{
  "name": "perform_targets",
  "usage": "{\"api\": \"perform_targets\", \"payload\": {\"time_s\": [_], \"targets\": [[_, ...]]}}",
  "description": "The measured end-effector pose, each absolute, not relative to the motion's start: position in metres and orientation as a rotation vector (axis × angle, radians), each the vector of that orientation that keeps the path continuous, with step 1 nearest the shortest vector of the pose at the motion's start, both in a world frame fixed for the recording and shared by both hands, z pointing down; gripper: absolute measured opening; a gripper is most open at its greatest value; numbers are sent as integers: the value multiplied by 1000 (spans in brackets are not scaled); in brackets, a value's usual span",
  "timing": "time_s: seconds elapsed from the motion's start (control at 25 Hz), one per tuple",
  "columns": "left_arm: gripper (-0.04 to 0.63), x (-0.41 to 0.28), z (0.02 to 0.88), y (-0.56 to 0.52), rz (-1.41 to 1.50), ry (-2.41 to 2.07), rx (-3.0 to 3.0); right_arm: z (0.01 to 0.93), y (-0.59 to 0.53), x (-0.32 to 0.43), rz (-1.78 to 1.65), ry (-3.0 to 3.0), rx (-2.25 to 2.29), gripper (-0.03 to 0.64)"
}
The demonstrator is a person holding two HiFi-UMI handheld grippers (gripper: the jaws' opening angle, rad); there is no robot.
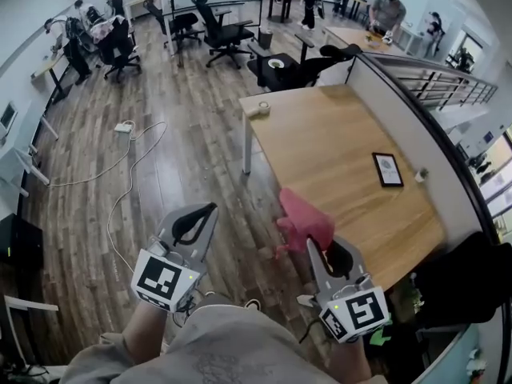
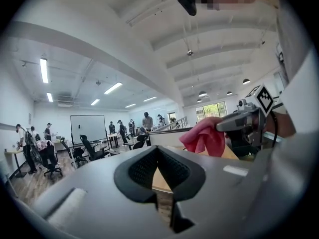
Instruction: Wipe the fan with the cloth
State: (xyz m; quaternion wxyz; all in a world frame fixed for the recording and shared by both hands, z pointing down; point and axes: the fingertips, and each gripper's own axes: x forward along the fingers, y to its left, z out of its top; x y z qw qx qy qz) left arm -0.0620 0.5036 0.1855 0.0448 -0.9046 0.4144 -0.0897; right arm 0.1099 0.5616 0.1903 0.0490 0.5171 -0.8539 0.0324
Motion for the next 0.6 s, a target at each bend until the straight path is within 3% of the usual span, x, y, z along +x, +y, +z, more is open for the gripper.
{"api": "perform_targets", "payload": {"time_s": [0.28, 0.32, 0.36, 0.4, 0.6], "targets": [[2, -73, 181, 499, -199, 1358, -2723, 192, 556, 102, 158, -2667, 1533, 77], [30, -76, 177, 497, -191, 1388, -2689, 194, 554, 101, 163, -2671, 1527, 77], [179, -76, 175, 497, -197, 1403, -2658, 197, 553, 101, 168, -2672, 1521, 77], [233, -74, 175, 497, -211, 1406, -2635, 200, 550, 101, 172, -2671, 1517, 77], [233, -75, 186, 478, -237, 1420, -2660, 210, 529, 100, 225, -2672, 1519, 77]]}}
